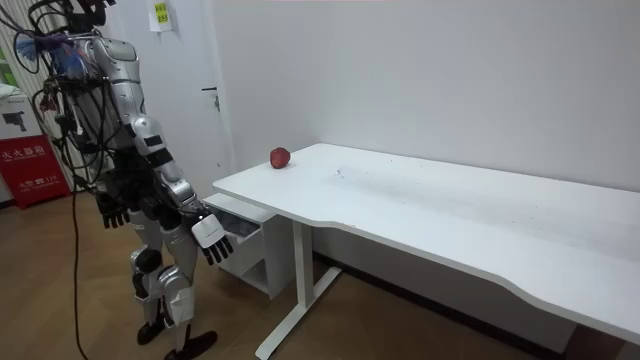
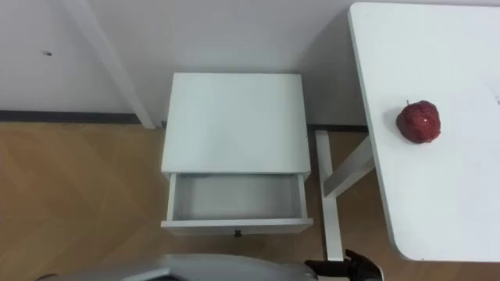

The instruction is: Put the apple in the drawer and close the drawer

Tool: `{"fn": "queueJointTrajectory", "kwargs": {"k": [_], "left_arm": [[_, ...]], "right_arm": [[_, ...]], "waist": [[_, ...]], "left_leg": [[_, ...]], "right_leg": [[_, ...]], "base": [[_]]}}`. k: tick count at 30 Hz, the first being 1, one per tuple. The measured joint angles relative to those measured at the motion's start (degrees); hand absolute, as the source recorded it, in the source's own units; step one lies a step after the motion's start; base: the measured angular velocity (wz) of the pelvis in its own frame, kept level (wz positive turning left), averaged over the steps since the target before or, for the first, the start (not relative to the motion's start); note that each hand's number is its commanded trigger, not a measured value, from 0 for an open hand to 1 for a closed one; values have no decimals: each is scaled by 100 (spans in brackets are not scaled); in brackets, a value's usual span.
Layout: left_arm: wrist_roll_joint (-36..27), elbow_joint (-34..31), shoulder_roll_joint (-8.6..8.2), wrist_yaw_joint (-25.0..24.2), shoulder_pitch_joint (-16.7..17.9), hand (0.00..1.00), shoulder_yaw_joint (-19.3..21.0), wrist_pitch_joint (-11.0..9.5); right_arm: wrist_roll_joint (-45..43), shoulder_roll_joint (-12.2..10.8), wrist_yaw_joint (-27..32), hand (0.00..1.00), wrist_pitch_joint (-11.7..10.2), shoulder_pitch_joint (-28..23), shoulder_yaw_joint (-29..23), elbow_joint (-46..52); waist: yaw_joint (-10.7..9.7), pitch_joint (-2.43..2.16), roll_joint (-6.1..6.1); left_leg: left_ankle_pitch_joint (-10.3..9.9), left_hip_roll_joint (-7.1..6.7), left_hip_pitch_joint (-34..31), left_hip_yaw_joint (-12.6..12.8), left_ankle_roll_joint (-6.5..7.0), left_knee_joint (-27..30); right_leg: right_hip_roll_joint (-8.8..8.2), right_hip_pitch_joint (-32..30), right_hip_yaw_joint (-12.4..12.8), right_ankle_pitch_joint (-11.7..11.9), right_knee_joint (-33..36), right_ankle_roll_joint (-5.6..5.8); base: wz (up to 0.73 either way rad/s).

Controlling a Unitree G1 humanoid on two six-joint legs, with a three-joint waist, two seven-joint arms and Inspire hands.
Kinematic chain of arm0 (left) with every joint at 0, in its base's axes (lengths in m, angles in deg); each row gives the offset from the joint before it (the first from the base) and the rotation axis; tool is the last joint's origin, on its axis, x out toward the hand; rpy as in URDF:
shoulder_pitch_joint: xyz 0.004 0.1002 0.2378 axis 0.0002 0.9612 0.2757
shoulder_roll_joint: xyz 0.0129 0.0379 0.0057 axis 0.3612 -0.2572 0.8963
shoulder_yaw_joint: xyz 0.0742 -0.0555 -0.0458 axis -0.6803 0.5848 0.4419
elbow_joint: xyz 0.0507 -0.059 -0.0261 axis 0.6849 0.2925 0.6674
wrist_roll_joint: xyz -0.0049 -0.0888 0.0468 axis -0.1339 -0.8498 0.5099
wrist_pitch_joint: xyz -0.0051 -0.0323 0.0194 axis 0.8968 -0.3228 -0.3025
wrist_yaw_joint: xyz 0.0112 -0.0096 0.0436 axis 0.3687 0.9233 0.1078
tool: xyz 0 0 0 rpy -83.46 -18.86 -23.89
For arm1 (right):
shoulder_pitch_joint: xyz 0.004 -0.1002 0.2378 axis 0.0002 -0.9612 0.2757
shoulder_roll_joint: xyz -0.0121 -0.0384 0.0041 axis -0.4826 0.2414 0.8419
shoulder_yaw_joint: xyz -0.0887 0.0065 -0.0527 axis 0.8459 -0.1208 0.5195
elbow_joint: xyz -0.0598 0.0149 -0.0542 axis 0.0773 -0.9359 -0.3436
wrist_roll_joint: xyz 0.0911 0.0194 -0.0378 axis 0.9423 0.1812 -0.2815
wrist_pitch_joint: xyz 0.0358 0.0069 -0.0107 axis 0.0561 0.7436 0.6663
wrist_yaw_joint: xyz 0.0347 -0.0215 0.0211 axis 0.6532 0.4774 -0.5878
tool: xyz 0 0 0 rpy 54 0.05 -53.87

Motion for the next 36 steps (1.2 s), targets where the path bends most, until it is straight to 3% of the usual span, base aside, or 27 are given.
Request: {"fn": "queueJointTrajectory", "kwargs": {"k": [6, 8, 10, 14, 18, 20, 23, 26, 30, 36], "left_arm": [[-7, -4, -22, 41, -126, 0, 1, -3], [-82, 0, -39, 136, -118, 0, 24, -5], [-124, -5, -39, 186, -124, 0, 78, -29], [-141, -6, -42, 236, -59, 0, 521, -63], [-547, -17, -37, 340, 118, 0, 649, -85], [-563, 1, -28, 364, 125, 0, 935, -108], [-562, 51, -12, 394, 137, 0, 1048, -112], [-564, 48, 15, 394, 132, 0, 1130, -102], [-561, 49, 78, 395, 103, 0, 1105, -98], [-549, -125, 262, 341, 148, 0, 1121, -83]], "right_arm": [[217, -3, 58, 0, 5, 15, 0, -10], [870, -12, 102, 0, 13, 32, -6, -99], [1379, -31, 117, 0, 23, 50, -137, -229], [2932, -62, 177, 0, 61, -137, -989, -309], [4780, -89, 301, 0, 77, -208, -1770, -190], [5909, -88, 354, 0, 88, -208, -2239, -185], [6957, -83, 540, 0, 85, -163, -2871, -74], [7611, -84, 806, 0, 62, -125, -3164, 201], [7924, -87, 1121, 0, 8, -76, -3154, 501], [8213, -91, 1721, 0, -184, 19, -3170, 1434]], "waist": [[33, 3, 16], [25, 12, 5], [-4, -8, 39], [-65, 1, 40], [-261, 22, 31], [-303, -6, 54], [-396, -28, 70], [-473, -36, 65], [-477, -51, 27], [-478, -52, -112]], "left_leg": [[-7, 7, 3, 43, 2, 12], [-21, 14, 18, 79, 3, 18], [-30, 18, 22, 105, 6, 24], [-35, 10, 156, 119, 8, -38], [-84, 10, 211, 142, 5, -28], [-102, 15, 223, 241, -1, -25], [-122, 21, 216, 270, 9, 19], [-131, 21, 204, 295, 15, 44], [-131, 10, 193, 305, 15, 63], [-127, 13, 87, 297, 8, 120]], "right_leg": [[0, -25, 48, 0, 16, 0], [9, -17, 126, 0, 15, 0], [11, -5, 148, 0, 23, 0], [10, 105, 143, -4, 19, 6], [18, 179, 172, -16, 9, 25], [35, 145, 294, -17, 20, 23], [35, 117, 293, -19, 87, 25], [24, 85, 300, -23, 100, 28], [24, 50, 307, -30, 121, 23], [20, -72, 290, -83, 193, 10]], "base": [[-4], [-10], [-6], [-1], [-4], [-21], [-7], [-3], [-1], [2]]}}
